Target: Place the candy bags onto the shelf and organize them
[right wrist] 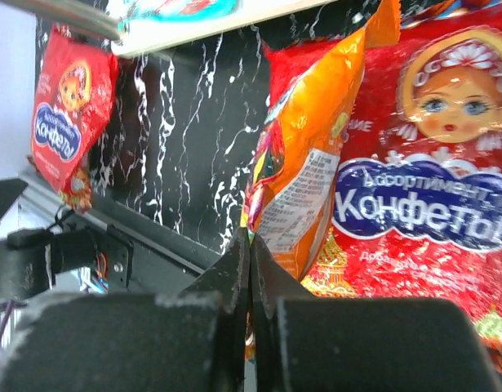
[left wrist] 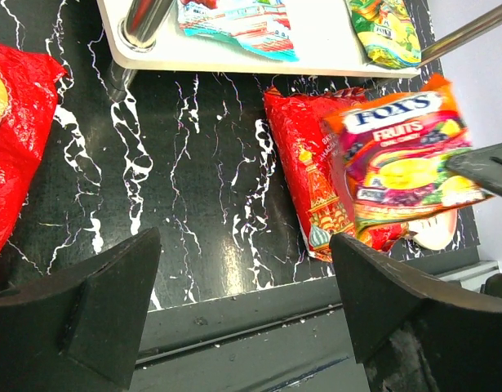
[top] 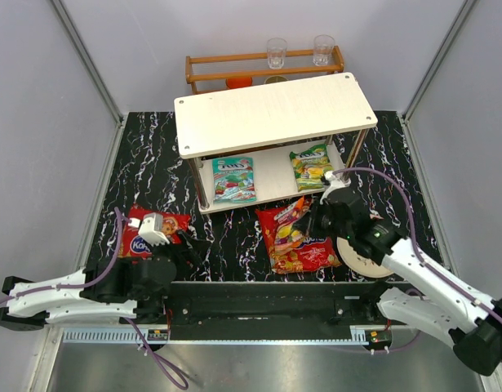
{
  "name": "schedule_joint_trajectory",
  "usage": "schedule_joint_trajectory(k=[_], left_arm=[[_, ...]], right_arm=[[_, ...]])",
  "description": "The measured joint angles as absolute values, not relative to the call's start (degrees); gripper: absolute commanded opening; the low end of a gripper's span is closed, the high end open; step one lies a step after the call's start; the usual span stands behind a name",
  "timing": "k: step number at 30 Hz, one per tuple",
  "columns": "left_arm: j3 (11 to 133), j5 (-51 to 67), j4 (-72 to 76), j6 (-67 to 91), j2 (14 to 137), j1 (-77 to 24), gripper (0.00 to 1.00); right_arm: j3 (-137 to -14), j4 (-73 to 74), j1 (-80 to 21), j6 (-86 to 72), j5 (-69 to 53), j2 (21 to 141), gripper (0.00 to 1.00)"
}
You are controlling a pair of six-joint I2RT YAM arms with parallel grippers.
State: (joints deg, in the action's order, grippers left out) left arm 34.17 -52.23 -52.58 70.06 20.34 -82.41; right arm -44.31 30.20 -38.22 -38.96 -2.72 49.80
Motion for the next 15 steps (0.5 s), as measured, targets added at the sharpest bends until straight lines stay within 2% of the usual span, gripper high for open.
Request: schedule_joint_trajectory(k=[5,9,10,13,15], left_arm=[[34.0,-51.8,-52.6,70.2,20.3,-82.4,0.88],[34.0,-51.3,-52.6,70.5,20.3,-82.4,0.88],[34.0,-51.2,-52.6,70.5,20.3,-82.4,0.88],[33.4,-51.1,-51.9,70.5,20.1,-82.4,0.88],[32.9,-51.0,-51.5,70.4,19.9,-82.4,0.89]], right_arm=[[-37.7,20.5,-39.7,-38.0,-3.0,53.6,0.0],[-34.9,18.6,-39.7,-37.6,0.6,55.1,0.31],[-34.8,18.8,-39.7,-37.6,2.1,55.7,0.5],[-34.8,19.3,-39.7,-37.4,6.8,56.5,0.67],[-34.8,19.5,-39.7,-37.2,9.6,56.2,0.69]])
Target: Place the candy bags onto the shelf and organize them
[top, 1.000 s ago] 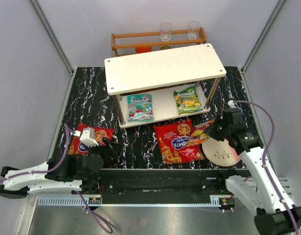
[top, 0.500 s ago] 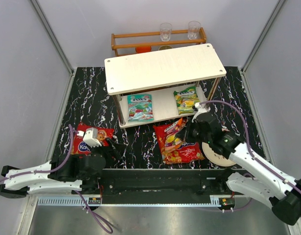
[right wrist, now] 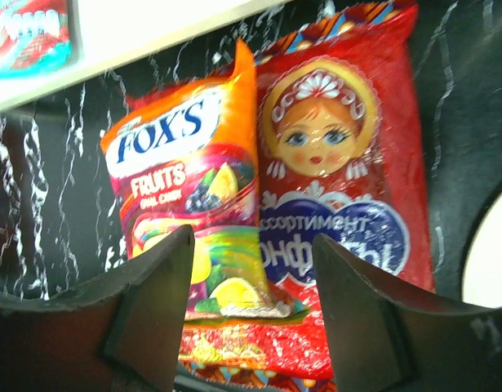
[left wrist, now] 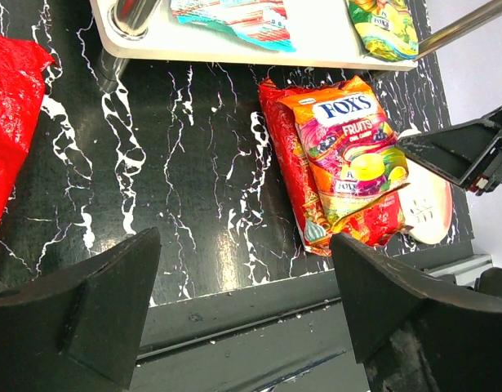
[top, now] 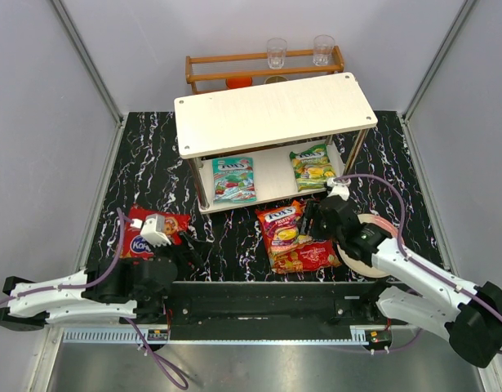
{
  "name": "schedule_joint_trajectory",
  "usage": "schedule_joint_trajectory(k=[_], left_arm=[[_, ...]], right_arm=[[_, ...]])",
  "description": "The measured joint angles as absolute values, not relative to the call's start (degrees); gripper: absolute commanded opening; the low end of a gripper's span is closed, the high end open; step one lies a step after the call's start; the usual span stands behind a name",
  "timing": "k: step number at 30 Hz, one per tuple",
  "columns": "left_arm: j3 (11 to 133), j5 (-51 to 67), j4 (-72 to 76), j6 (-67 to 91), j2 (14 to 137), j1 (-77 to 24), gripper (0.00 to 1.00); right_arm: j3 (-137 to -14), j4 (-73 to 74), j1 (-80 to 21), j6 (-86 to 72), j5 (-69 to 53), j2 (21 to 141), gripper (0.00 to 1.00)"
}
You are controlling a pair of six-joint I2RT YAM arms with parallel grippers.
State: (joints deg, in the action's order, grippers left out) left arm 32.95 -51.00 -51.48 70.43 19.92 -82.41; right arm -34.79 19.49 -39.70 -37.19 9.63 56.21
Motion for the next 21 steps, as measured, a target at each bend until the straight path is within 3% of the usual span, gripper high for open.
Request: schedule_joint_trajectory(k=[4,8,12,17,21], left_arm=[[32.8,-50.8,-50.5,70.3,20.0,-82.4,0.89],[32.8,-50.8,-49.5,69.6,20.3,-82.4,0.89],[32.8,-50.7,-48.4,68.4,21.0,-82.4,0.89],[32.8,-50.3,-47.6,66.9,20.9,-82.4,0.89],[32.8,-50.1,-47.1,66.2,19.8,-82.4,0.89]], right_arm=[[-34.8,20.1,-39.7,-37.9,15.7,54.2,0.7],[-33.4,19.9,-39.7,-43.5,17.3,50.7,0.61],[-28.0,19.4,-41.5,-52.9,18.2,45.4,0.64],[-26.9,25.4,-54.2,-65.1,27.9,42.5,0.74],[-32.4,30.6,-65.7,-73.9,37.0,48.1,0.78]])
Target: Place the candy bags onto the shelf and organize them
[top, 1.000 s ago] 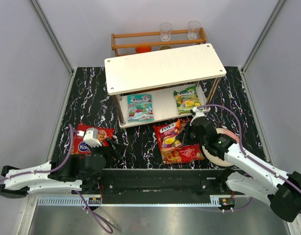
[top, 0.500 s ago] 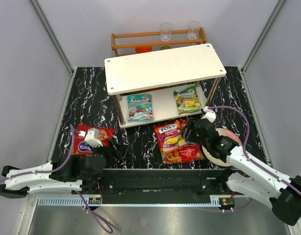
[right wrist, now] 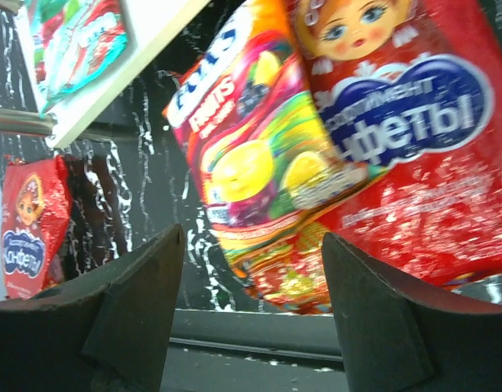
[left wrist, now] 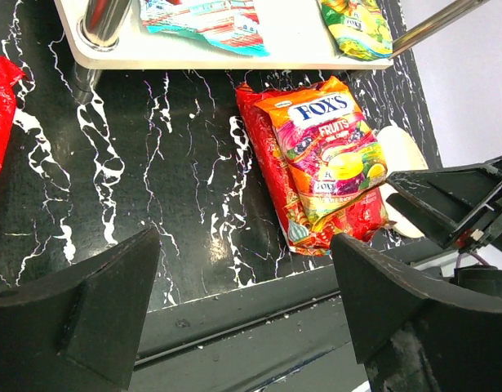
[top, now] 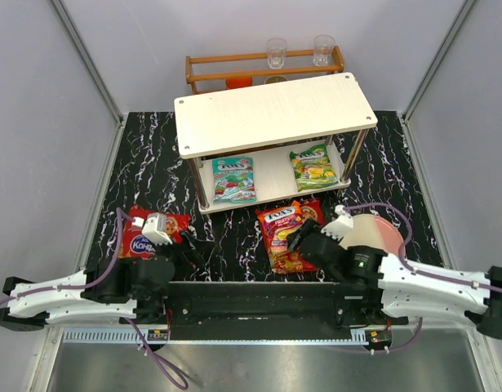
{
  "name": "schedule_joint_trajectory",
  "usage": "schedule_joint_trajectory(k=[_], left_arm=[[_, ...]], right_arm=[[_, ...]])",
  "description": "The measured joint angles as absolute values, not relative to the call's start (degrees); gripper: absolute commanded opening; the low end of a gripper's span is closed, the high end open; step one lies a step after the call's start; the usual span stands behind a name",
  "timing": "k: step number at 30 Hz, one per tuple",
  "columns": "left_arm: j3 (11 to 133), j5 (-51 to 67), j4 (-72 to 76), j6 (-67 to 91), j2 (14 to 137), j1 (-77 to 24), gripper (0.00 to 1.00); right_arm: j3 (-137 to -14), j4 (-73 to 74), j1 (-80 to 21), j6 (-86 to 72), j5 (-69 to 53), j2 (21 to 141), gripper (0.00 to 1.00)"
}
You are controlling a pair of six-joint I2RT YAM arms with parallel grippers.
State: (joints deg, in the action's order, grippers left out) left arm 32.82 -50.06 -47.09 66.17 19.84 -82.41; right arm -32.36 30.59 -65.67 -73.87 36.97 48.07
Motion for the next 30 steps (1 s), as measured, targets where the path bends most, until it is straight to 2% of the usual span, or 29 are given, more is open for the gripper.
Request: schedule_joint_trajectory(k=[4,8,20,30], left_arm=[[32.8,-49.8,-46.7,65.9,19.1,-82.4,0.89],[32.8,-49.7,-46.6,65.8,18.3,-82.4,0.89],[32.6,-49.6,-46.6,65.5,17.8,-82.4,0.89],[31.1,-49.1,-46.6,66.4,17.8,-82.4,0.89]], right_arm=[[-37.1,31.6,-72.8,-82.0,43.0,56.3,0.79],[-36.5,32.0,-74.1,-89.6,45.7,60.1,0.79],[-24.4,29.7,-74.1,-101.1,49.8,50.9,0.78],[-22.4,23.0,-74.1,-101.0,51.7,53.4,0.78]])
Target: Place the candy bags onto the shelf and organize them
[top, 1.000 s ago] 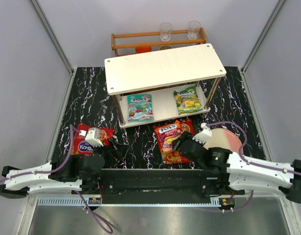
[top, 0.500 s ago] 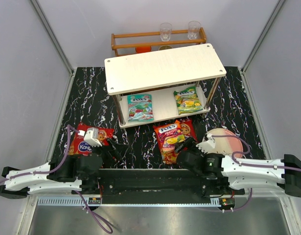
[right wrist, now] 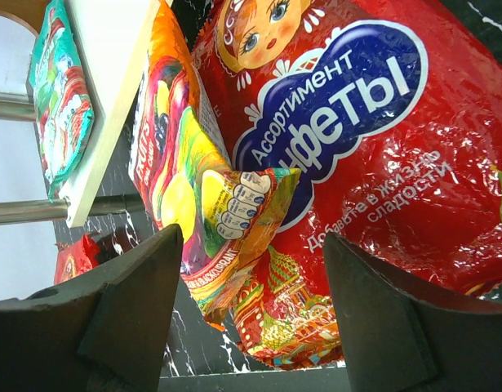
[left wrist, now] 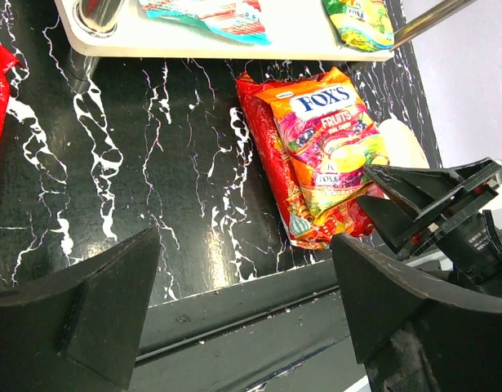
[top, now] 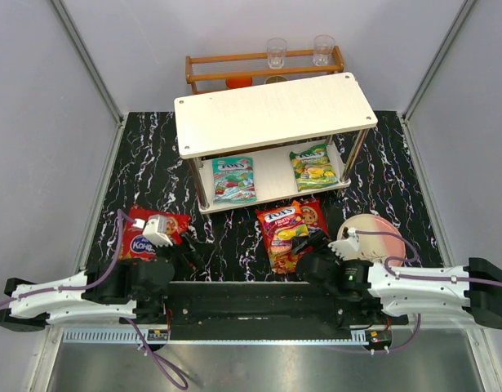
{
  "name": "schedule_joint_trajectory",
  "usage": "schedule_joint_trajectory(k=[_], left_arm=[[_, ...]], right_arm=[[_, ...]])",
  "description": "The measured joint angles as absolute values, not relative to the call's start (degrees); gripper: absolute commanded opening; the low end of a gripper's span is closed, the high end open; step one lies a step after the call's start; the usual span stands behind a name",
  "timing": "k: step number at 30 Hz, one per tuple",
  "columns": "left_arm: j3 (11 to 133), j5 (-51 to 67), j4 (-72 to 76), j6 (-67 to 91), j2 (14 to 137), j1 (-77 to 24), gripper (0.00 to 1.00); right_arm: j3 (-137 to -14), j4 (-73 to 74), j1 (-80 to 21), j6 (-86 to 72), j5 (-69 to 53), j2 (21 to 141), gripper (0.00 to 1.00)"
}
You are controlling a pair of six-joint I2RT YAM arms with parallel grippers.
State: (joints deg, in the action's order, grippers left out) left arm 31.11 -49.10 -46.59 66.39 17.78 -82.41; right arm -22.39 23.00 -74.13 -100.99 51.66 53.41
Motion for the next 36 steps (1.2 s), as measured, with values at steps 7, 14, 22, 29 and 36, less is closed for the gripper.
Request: schedule_joint_trajectory(k=[7,14,22,29,36], left_arm=[[30.6,-48.4,-46.6,66.5,17.8,-82.4,0.89],[30.0,-48.0,-46.6,66.5,17.7,-82.4,0.89],[29.5,-47.2,-46.6,66.5,17.7,-82.4,0.89],[29.5,-47.1,-46.7,66.6,17.7,-82.4,0.88],[29.5,-47.1,-46.9,67.7,18.3,-82.4,0.88]], right_arm=[[-21.3,16.6,-72.2,-99.5,51.5,57.1,0.71],[-20.4,8.5,-66.6,-92.2,50.1,57.8,0.51],[-20.4,3.1,-64.1,-83.6,47.9,57.8,0.0],[-22.3,2.3,-64.0,-70.1,46.0,57.2,0.0],[-26.9,-1.0,-63.9,-47.4,41.8,51.0,0.0]])
